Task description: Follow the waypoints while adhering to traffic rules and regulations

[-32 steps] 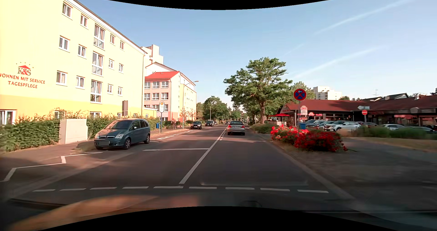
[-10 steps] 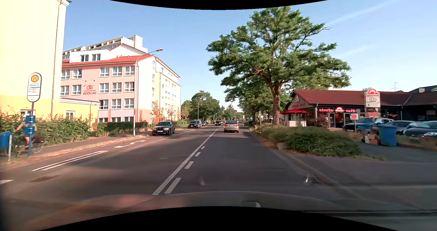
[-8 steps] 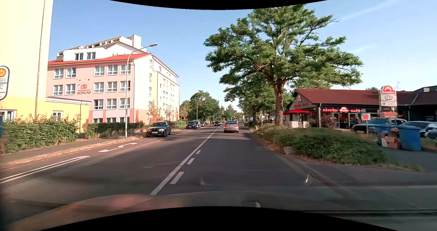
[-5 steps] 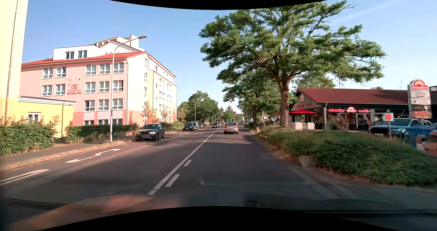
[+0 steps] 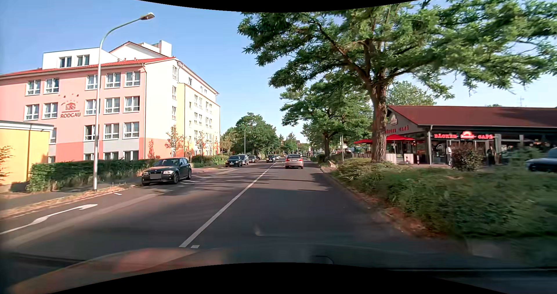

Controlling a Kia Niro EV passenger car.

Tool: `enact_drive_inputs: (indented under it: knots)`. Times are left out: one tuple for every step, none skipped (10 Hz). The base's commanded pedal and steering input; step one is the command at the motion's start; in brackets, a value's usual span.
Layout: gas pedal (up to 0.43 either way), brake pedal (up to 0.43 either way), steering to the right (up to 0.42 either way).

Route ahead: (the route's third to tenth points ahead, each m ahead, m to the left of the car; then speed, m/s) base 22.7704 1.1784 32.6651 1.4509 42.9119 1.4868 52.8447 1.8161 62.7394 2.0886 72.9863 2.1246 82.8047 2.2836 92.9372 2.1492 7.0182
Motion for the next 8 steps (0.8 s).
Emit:
enact_drive_inputs:
  knots:
    - [0.039, 0.000, 0.000]
    - [0.039, 0.000, 0.000]
    - [0.039, 0.000, 0.000]
    - [0.039, 0.000, 0.000]
    - [0.039, 0.000, 0.000]
    - [0.039, 0.000, 0.000]
    - [0.039, 0.000, 0.000]
    - [0.039, 0.000, 0.000]
